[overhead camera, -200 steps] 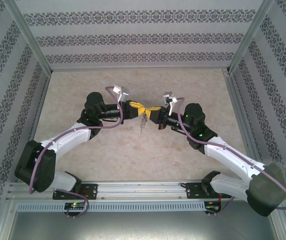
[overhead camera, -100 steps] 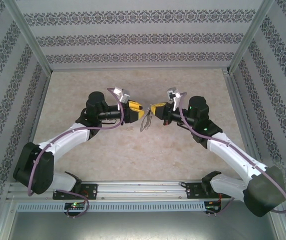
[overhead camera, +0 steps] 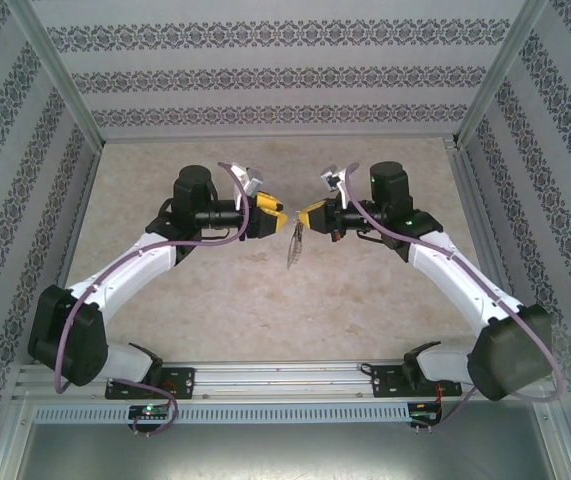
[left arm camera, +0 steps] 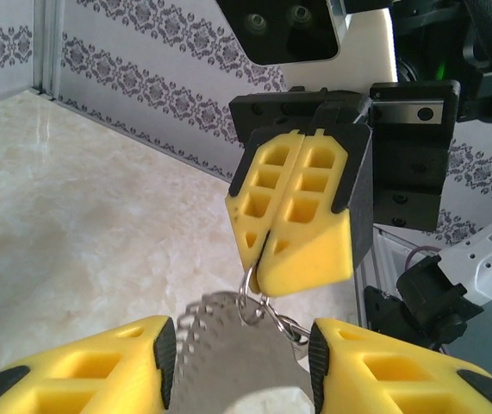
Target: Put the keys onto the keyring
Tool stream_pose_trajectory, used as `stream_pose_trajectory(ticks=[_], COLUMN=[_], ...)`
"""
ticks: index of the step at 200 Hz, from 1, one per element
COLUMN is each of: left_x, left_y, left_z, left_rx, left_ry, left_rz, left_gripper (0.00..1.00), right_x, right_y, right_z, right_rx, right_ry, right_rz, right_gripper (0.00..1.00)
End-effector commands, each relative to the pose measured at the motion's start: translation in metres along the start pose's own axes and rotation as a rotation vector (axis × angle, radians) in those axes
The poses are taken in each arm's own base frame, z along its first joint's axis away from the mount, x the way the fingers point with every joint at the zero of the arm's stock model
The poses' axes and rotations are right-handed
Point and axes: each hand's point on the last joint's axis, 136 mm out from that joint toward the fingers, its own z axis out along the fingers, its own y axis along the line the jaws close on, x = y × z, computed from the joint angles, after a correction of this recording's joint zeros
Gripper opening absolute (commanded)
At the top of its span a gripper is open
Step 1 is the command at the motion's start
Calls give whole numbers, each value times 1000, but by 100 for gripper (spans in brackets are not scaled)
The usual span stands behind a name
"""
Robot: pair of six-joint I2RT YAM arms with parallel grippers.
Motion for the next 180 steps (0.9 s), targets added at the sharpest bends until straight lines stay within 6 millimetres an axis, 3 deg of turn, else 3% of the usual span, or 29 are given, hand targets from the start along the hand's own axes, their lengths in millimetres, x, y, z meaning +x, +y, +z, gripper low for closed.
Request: stream_pose_trajectory(ticks=[1, 132, 180], left_x=[4, 7, 5], left_y=[-1, 1, -2], left_z=[1, 15, 16], left_rx=[36, 141, 168], left_ry=[37, 38, 23], left_rz=[-11, -99, -109], left_gripper=[47, 45, 39], right_x=[1, -2, -3], right_y=[12, 13, 12], right_z=[4, 10, 11], right_rx=[-79, -73, -70], right_ry=[39, 39, 38], right_rz=[-30, -48, -51], right_gripper=[0, 0, 0])
